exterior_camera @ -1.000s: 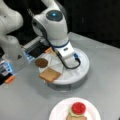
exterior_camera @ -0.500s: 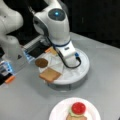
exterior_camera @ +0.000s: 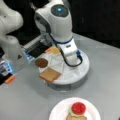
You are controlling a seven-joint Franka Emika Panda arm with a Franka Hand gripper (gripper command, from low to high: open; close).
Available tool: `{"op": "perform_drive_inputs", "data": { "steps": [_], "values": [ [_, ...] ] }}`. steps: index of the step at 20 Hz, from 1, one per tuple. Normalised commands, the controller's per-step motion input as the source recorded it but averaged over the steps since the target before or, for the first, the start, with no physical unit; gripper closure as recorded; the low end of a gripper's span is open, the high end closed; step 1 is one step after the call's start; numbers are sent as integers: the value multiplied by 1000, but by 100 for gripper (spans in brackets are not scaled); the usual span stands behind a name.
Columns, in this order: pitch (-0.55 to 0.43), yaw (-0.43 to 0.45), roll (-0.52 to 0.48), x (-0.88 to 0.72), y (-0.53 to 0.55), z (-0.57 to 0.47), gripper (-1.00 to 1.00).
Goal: Ingredient selection for cheeseburger or sandwich
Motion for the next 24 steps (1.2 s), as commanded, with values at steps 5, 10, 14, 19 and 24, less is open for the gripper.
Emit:
{"op": "perform_drive_inputs", "data": {
  "steps": [5,10,14,19,24],
  "values": [
    [101,-218,-43,18,32,221,-100],
    [43,-372,-97,-36,-4,239,-100],
    [15,-479,-84,-40,-25,236,-100],
    [-18,-633,-75,-85,32,149,-100],
    [15,-627,-7,-110,36,95,-100]
  ]
}}
